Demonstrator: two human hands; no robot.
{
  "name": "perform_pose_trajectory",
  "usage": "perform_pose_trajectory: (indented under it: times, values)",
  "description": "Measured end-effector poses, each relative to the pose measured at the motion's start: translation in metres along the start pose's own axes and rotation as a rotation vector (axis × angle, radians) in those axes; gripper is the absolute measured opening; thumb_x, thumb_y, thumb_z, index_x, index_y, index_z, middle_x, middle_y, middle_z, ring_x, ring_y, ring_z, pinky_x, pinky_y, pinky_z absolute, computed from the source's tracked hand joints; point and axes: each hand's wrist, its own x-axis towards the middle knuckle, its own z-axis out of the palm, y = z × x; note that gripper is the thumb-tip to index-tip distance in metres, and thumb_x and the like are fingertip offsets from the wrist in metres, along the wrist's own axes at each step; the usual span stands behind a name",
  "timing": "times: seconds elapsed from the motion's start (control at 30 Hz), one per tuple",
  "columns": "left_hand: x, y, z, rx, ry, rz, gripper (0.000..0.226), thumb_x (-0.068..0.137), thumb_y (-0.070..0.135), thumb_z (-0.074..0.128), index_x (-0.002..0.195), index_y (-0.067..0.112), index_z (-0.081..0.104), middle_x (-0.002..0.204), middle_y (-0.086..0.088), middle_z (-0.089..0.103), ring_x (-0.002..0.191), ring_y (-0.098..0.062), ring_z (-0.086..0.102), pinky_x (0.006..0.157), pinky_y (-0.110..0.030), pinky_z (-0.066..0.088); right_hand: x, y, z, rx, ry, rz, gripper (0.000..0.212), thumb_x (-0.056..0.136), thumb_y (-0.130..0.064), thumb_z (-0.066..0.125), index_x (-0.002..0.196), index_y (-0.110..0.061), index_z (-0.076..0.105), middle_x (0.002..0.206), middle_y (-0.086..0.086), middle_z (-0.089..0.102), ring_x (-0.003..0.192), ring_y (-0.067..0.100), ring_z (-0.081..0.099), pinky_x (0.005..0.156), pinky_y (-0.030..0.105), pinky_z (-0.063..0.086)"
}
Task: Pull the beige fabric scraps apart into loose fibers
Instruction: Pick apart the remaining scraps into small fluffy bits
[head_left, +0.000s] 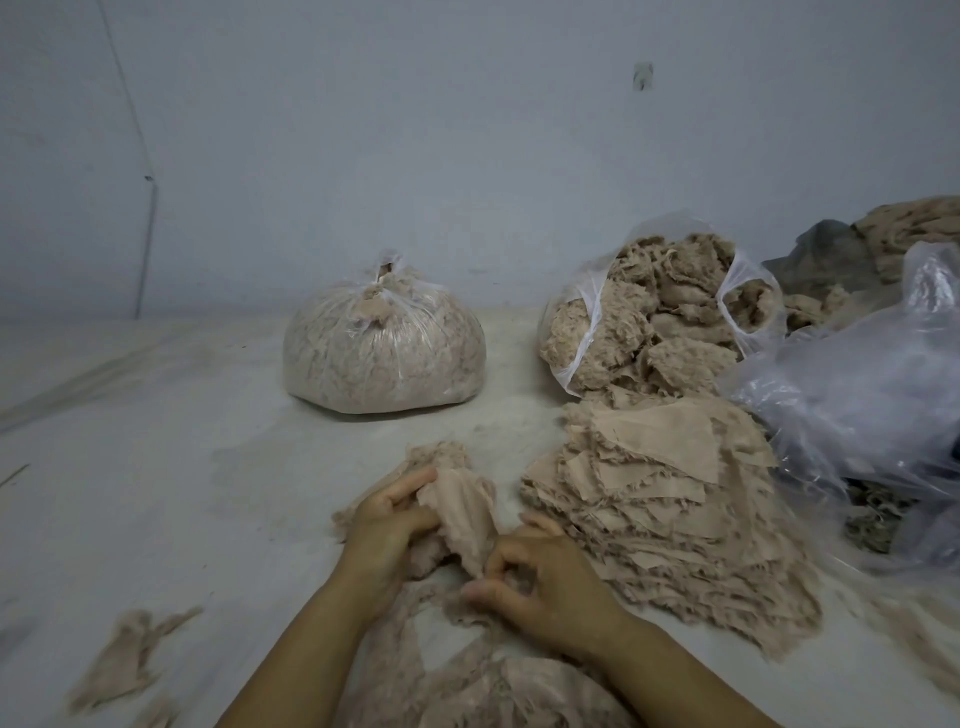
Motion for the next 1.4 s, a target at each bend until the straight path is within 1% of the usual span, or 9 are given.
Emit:
perform_pose_trajectory:
  times: [0.13, 0.33, 0.43, 0.57, 0.87, 0.97, 1.17, 1.3, 1.4]
  values:
    - [0.002, -0.004, 0.002, -0.049, 0.06, 0.041, 0.023, 0.08, 0.0, 0.068, 0.097, 0.014, 0.068, 0.099, -0.007, 0.073, 0.09, -0.017, 0.07, 0.069, -0.022, 0.054, 0.0, -0.002, -0.004, 0.065, 0.016, -0.005, 0.047, 0.086, -0.06, 0.051, 0.056, -0.024, 0.052, 0.052, 0.001, 0.051, 0.051, 0.009, 0.045, 0.056, 0.032, 0.039]
    - [0.004, -0.001, -0.003, -0.124, 0.14, 0.057, 0.035, 0.083, -0.013, 0.058, 0.108, 0.011, 0.062, 0.111, -0.009, 0.065, 0.094, -0.015, 0.065, 0.063, -0.02, 0.057, -0.002, -0.003, -0.001, -0.067, 0.077, -0.128, 0.045, 0.089, -0.056, 0.049, 0.084, -0.021, 0.076, 0.077, -0.004, 0.068, 0.073, 0.012, 0.06, 0.067, 0.029, 0.048]
    - [0.002, 0.004, -0.004, -0.185, 0.037, 0.005, 0.042, 0.081, -0.017, 0.056, 0.114, 0.009, 0.06, 0.113, -0.008, 0.065, 0.098, -0.02, 0.065, 0.065, -0.025, 0.059, 0.005, -0.006, -0.004, 0.165, 0.34, 0.219, 0.033, 0.089, -0.054, 0.053, 0.085, -0.025, 0.067, 0.077, -0.006, 0.066, 0.07, 0.007, 0.058, 0.065, 0.025, 0.046]
    - [-0.004, 0.003, 0.003, -0.226, -0.124, -0.037, 0.047, 0.072, -0.016, 0.061, 0.109, 0.013, 0.062, 0.112, -0.008, 0.069, 0.101, -0.023, 0.067, 0.069, -0.03, 0.059, 0.01, -0.004, -0.006, 0.493, 0.215, 0.506, 0.047, 0.07, -0.064, 0.059, 0.086, -0.02, 0.064, 0.077, -0.013, 0.065, 0.069, -0.002, 0.057, 0.061, 0.009, 0.04]
    - [-0.003, 0.001, 0.004, -0.058, -0.118, -0.051, 0.062, 0.076, -0.03, 0.039, 0.111, 0.015, 0.064, 0.108, -0.008, 0.071, 0.093, -0.023, 0.067, 0.072, -0.028, 0.055, 0.018, 0.005, -0.001, 0.623, 0.382, 0.465, 0.025, 0.093, -0.021, 0.059, 0.07, -0.017, 0.05, 0.063, -0.011, 0.05, 0.063, 0.008, 0.046, 0.062, 0.017, 0.039]
    - [-0.004, 0.002, 0.003, -0.082, -0.166, -0.078, 0.059, 0.076, -0.027, 0.039, 0.113, 0.012, 0.063, 0.102, -0.01, 0.072, 0.09, -0.026, 0.066, 0.068, -0.029, 0.056, 0.017, 0.004, 0.002, 0.593, 0.258, 0.481, 0.018, 0.089, -0.034, 0.063, 0.09, -0.017, 0.06, 0.084, -0.008, 0.062, 0.078, 0.004, 0.058, 0.068, 0.014, 0.043]
    - [-0.007, -0.005, 0.012, -0.143, -0.07, -0.062, 0.024, 0.066, 0.01, 0.073, 0.087, 0.006, 0.064, 0.084, -0.016, 0.069, 0.074, -0.023, 0.067, 0.065, -0.031, 0.058, 0.016, -0.001, 0.007, 0.5, 0.149, 0.407, 0.027, 0.093, -0.032, 0.059, 0.071, -0.018, 0.049, 0.057, -0.016, 0.046, 0.057, 0.002, 0.042, 0.056, 0.016, 0.036]
    - [-0.009, -0.009, 0.017, -0.115, -0.025, -0.019, 0.019, 0.061, 0.012, 0.077, 0.068, 0.011, 0.058, 0.073, -0.015, 0.067, 0.065, -0.023, 0.064, 0.059, -0.03, 0.056, 0.017, -0.007, 0.012, 0.609, 0.151, 0.543, 0.032, 0.087, -0.045, 0.063, 0.076, -0.018, 0.052, 0.068, -0.007, 0.052, 0.063, 0.008, 0.049, 0.06, 0.023, 0.041]
    - [-0.009, -0.01, 0.022, -0.133, 0.071, -0.001, 0.02, 0.067, 0.001, 0.073, 0.066, 0.01, 0.055, 0.071, -0.016, 0.066, 0.063, -0.023, 0.064, 0.057, -0.03, 0.057, 0.017, -0.008, 0.014, 0.604, 0.065, 0.492, 0.038, 0.088, -0.027, 0.067, 0.059, -0.02, 0.045, 0.051, -0.01, 0.043, 0.046, 0.005, 0.038, 0.046, 0.019, 0.033]
